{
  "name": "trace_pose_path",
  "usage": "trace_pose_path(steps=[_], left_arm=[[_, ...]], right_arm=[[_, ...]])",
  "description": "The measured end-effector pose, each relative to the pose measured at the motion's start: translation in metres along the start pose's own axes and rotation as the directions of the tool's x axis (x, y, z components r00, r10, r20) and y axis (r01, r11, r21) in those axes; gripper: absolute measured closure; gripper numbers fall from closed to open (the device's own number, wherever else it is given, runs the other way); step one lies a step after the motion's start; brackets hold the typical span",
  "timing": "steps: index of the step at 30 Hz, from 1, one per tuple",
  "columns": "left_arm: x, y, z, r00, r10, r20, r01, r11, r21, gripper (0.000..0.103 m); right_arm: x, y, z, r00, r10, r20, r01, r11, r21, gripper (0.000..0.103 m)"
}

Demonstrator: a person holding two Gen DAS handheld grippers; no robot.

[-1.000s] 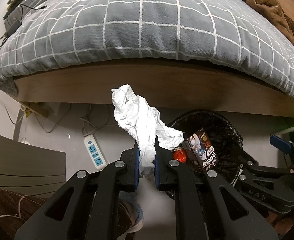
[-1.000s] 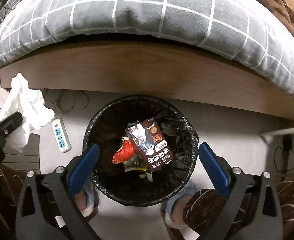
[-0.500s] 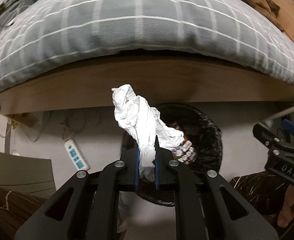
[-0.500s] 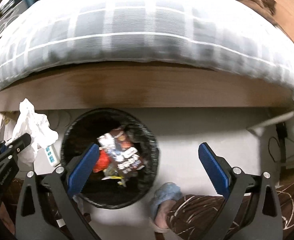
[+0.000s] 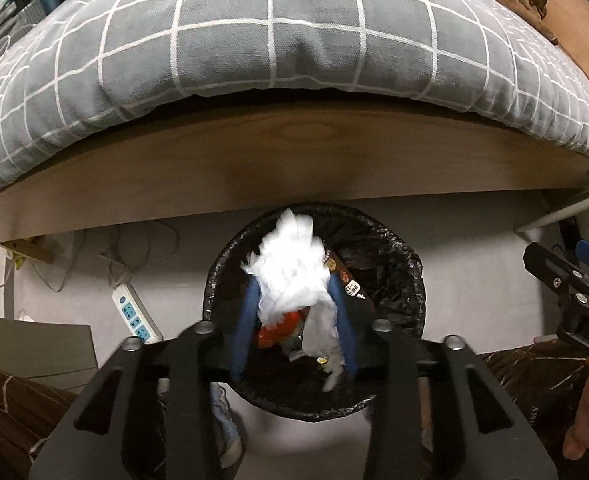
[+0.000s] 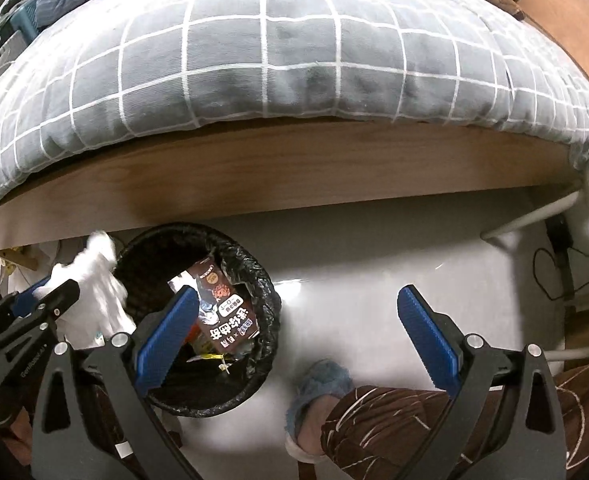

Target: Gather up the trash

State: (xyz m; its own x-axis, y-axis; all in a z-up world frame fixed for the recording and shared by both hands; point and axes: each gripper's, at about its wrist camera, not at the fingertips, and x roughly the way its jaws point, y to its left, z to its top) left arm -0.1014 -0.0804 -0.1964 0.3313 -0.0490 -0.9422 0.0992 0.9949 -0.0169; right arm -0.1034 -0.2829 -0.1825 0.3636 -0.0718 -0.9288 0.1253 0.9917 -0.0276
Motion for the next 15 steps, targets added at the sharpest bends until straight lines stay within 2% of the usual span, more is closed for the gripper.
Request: trace_pose_path(steps=[4, 6, 10, 12, 15], left_arm=[[-0.002, 0.000, 0.000, 1.000, 0.007, 0.021, -0.007, 1.000, 0.000, 0.044], [-0.009, 0.003, 0.001, 0.999, 0.020, 0.043, -0.020, 1.000, -0.004, 0.033], [-0.030, 0.010, 0.005, 0.995, 0.027, 0.098, -0.024, 0.999, -0.027, 0.021], [-0.051, 0.015, 0.008, 0.988, 0.032, 0.153, -0.027, 0.999, -0.033, 0.011], [-0.081, 0.023, 0.012, 0.975, 0.038, 0.217, -0.027, 0.998, -0.053, 0.006]], right_arm=[[-0.003, 0.005, 0.002, 1.000, 0.007, 0.010, -0.007, 1.000, -0.012, 0.008], [-0.009, 0.007, 0.003, 0.999, 0.009, 0.033, -0.009, 1.000, -0.015, 0.008], [-0.026, 0.010, 0.007, 0.996, 0.032, 0.079, -0.030, 0.999, -0.015, 0.008], [-0.040, 0.011, 0.010, 0.993, 0.039, 0.112, -0.037, 0.999, -0.020, 0.008], [-0.068, 0.012, 0.014, 0.984, 0.063, 0.167, -0.061, 0.998, -0.019, 0.008]])
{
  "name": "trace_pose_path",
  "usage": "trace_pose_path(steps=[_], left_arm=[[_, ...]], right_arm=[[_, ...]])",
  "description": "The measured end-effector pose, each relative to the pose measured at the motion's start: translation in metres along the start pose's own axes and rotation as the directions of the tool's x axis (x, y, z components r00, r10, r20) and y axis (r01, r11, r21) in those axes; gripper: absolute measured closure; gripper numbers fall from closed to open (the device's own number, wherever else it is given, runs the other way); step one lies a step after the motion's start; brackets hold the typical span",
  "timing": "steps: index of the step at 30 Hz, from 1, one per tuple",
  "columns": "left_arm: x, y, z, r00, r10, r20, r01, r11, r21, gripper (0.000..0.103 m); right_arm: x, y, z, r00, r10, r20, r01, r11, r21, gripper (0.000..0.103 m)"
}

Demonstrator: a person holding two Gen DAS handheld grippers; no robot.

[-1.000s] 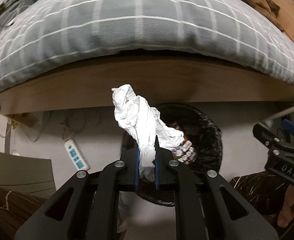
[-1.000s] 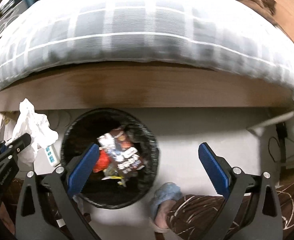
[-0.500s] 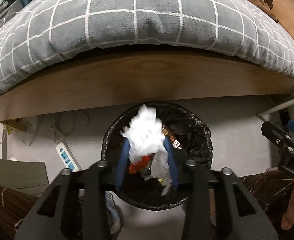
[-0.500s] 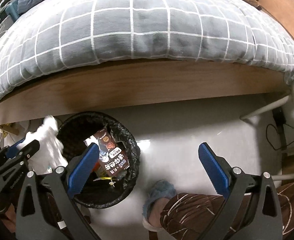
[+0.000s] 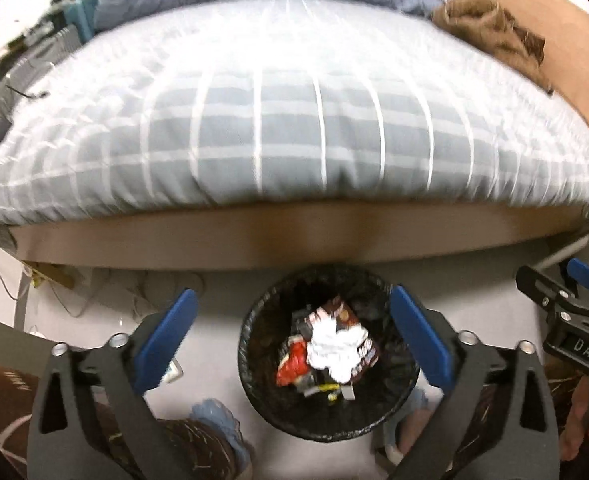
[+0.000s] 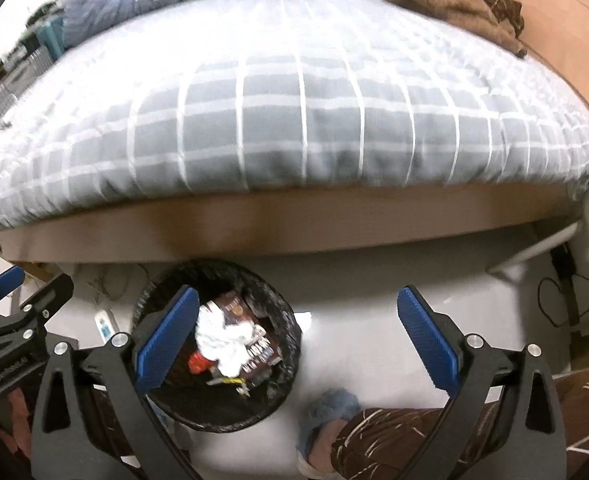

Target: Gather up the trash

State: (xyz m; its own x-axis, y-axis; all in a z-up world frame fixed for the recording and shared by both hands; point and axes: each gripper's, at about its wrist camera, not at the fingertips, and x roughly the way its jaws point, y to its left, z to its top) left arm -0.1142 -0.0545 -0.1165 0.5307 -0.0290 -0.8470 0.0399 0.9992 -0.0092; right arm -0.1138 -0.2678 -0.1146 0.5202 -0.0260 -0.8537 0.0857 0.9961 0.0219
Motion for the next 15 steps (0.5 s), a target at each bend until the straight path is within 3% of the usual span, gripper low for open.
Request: trace_pose_path(steps=[7, 15], left_arm=[[-0.065, 0.014, 0.020, 0.995, -0.010, 0.099, 0.014, 0.999, -0.050, 0.006], [-0.142, 0.018, 0.021, 0.982, -0.001, 0.190, 0.007, 1.000, -0.030, 0.006]], right_arm=[[-0.072, 0.012, 0.014, 0.993, 0.019, 0.116, -0.015, 0.999, -0.034, 0.008], [-0.135, 0.017, 0.011, 0.982, 0.053, 0.184, -0.046, 0.998, -0.041, 0.007]])
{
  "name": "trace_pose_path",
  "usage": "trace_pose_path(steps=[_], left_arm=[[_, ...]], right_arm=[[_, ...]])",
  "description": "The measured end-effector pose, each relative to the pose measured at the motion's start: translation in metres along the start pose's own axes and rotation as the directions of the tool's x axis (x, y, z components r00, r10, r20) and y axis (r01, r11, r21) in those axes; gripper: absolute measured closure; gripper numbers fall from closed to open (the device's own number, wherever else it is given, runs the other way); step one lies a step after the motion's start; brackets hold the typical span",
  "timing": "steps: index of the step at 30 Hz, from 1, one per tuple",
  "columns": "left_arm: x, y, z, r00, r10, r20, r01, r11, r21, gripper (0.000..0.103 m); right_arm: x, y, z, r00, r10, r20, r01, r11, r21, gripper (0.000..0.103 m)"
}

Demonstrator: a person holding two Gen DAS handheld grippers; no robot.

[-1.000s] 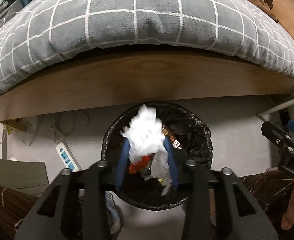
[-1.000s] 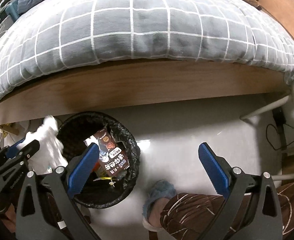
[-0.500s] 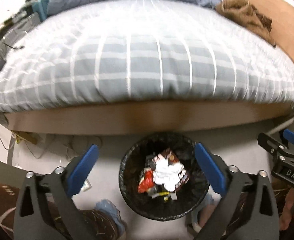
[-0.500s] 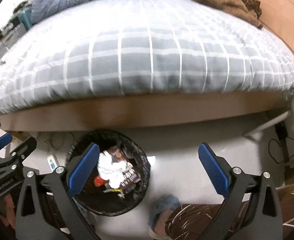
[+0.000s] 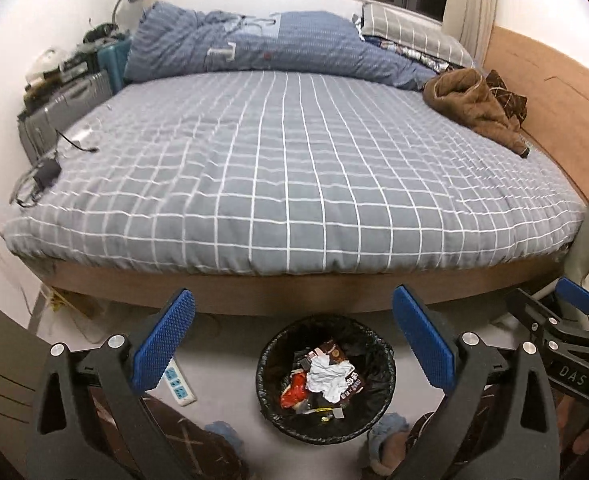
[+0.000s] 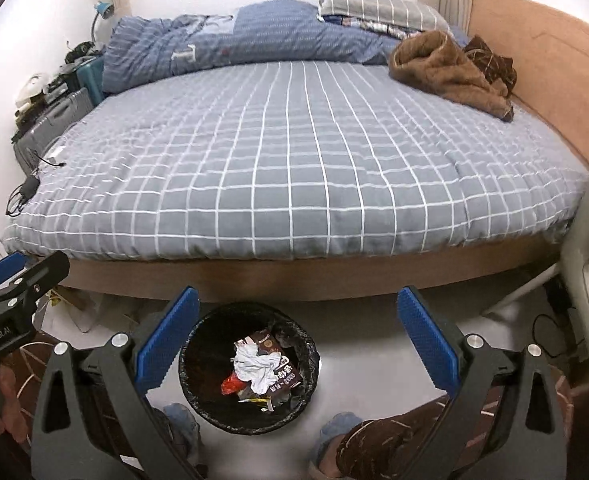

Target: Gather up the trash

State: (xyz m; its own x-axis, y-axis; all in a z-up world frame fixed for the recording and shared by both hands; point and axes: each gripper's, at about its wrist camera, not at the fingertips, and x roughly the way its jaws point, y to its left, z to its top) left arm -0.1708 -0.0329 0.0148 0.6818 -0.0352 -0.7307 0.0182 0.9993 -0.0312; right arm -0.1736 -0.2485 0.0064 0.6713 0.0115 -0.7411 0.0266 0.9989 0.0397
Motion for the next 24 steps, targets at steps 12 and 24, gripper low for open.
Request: trace_pose_path(steps=[12, 24], left_arm=[[-0.043, 0.015, -0.004, 0.999, -0.004, 0.042, 0.005, 1.000, -0.015, 0.006], [-0.041, 0.017, -0.005, 0.999, 0.011, 0.046, -0.010, 1.000, -0.016, 0.006]], right_arm=[[-0.040, 0.014, -0.004, 0.998, 0.020, 0.053, -0.019, 1.000, -0.017, 0.007], [-0.035, 0.013, -0.004, 0.999, 0.021, 0.046, -0.020, 1.000, -0.009, 0.008]])
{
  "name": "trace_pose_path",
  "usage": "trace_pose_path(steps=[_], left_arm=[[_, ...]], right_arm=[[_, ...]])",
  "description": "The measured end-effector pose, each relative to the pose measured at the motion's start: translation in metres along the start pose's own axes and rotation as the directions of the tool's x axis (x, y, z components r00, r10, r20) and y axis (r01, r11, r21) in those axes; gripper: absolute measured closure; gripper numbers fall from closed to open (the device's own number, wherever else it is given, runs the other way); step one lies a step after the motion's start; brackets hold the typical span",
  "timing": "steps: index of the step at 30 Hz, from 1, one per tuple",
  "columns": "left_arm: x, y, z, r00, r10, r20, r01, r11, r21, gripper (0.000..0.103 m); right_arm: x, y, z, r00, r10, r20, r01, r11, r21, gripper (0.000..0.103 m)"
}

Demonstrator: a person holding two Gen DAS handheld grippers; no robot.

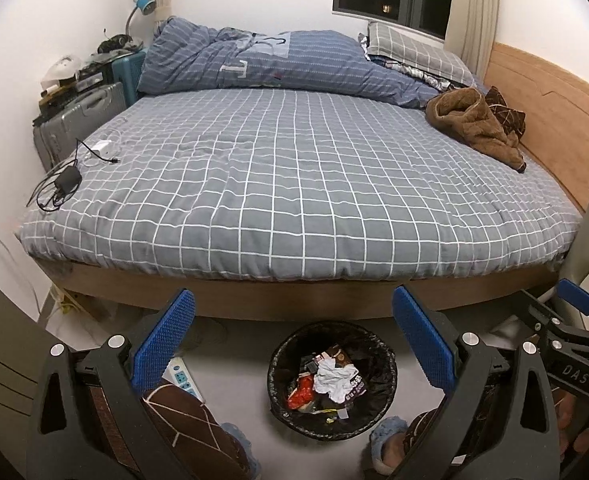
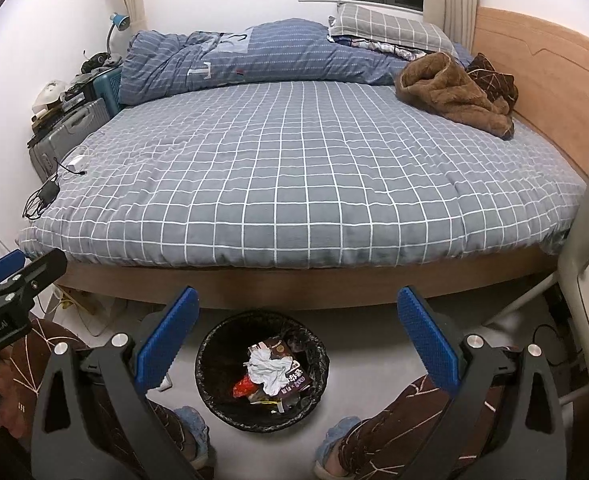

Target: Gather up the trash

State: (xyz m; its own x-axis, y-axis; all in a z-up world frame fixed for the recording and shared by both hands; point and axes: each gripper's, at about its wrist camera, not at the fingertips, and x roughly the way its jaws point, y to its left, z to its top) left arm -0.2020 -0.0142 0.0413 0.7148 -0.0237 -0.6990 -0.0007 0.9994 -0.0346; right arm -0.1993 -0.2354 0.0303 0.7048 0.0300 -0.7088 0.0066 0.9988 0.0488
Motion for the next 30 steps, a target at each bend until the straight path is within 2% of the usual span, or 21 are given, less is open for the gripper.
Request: trace_pose_path(steps=[23, 28, 30], left_arm=[[0.009, 0.001, -0.004, 1.000, 0.001, -0.027, -0.001, 1.000, 0.008, 0.006], [0.009, -0.001, -0.005, 0.999, 0.040, -0.017, -0.039, 0.999, 0.025, 0.006], [0.011, -0.001, -0.005, 0.999, 0.022, -0.031, -0.022, 1.000, 0.021, 0.006]], right_arm=[[0.007, 0.003, -0.006, 1.000, 0.004, -0.023, -0.003, 1.000, 0.008, 0.008], [0.007, 0.004, -0.007, 1.000, 0.002, -0.022, -0.002, 1.000, 0.007, 0.008], [0.007, 0.004, -0.007, 1.000, 0.002, -0.023, -0.002, 1.000, 0.010, 0.008]])
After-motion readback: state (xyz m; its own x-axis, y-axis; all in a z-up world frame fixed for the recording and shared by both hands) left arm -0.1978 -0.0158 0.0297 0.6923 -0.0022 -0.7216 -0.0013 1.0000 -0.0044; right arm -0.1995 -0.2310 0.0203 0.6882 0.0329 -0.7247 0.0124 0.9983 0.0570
